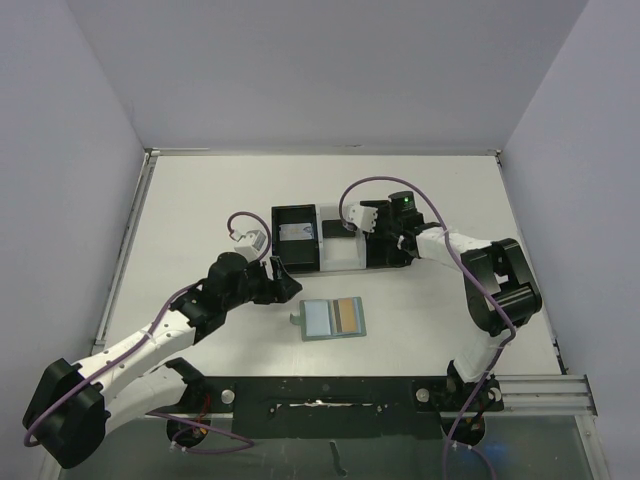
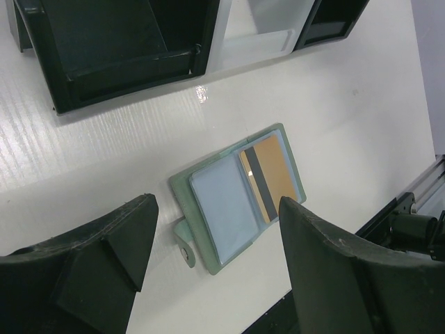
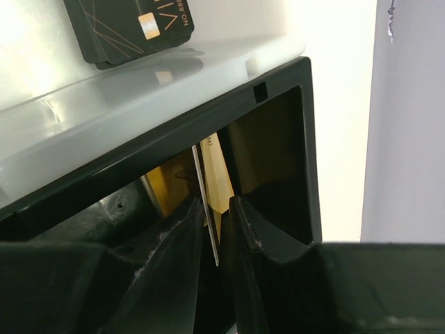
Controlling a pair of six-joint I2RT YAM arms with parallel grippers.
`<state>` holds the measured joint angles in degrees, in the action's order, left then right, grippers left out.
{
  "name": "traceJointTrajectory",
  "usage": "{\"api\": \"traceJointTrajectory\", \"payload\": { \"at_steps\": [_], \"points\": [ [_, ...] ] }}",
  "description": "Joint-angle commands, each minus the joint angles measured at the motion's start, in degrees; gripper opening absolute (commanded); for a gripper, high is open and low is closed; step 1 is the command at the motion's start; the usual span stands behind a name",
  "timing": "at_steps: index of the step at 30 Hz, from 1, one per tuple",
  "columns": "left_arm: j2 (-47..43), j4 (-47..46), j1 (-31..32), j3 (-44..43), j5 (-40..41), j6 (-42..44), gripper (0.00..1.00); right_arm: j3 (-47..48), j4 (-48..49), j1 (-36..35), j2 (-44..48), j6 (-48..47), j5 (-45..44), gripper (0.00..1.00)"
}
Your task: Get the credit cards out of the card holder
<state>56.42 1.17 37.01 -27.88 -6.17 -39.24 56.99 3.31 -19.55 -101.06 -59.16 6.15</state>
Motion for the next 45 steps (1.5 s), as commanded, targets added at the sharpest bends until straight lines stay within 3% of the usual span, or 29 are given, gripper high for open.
{"api": "traceJointTrajectory", "payload": {
  "at_steps": [1, 14, 25, 33, 38, 42, 45],
  "points": [
    [-0.81, -1.17, -0.38, -0.33, -0.40, 0.78, 0.70, 1.39, -0.18, 0.35, 0.98, -0.74, 1.04, 0.23],
    [0.98, -1.43, -0.45, -1.38, -1.84, 1.27, 0.70, 5.31, -3.17, 1.49, -0.77, 2.76, 2.57, 0.31],
    [1.98, -1.94, -0.81, -0.93, -2.92, 0.86, 0.70, 10.05, -11.56, 1.90, -3.03, 3.34, 5.61, 0.36],
    [3.57, -2.89, -0.83, -1.46, -3.78, 0.27, 0.70, 9.69, -8.47, 2.48, -1.96, 6.62, 3.48, 0.37],
    [3.68, -3.01, -0.85, -1.61, -3.42, 0.25, 0.71, 9.39, -5.15, 2.68, 2.30, 21.27, 5.27, 0.39],
    [4.05, -3.02, -0.81, -1.96, -3.28, 0.31, 0.70, 7.89, -3.60, 2.80, 5.69, 42.69, 4.25, 0.39],
    [4.46, -3.28, -0.94, -2.13, -3.14, 0.43, 0.70, 9.86, -9.75, 2.81, 6.19, 59.65, 0.89, 0.37]
  ]
}}
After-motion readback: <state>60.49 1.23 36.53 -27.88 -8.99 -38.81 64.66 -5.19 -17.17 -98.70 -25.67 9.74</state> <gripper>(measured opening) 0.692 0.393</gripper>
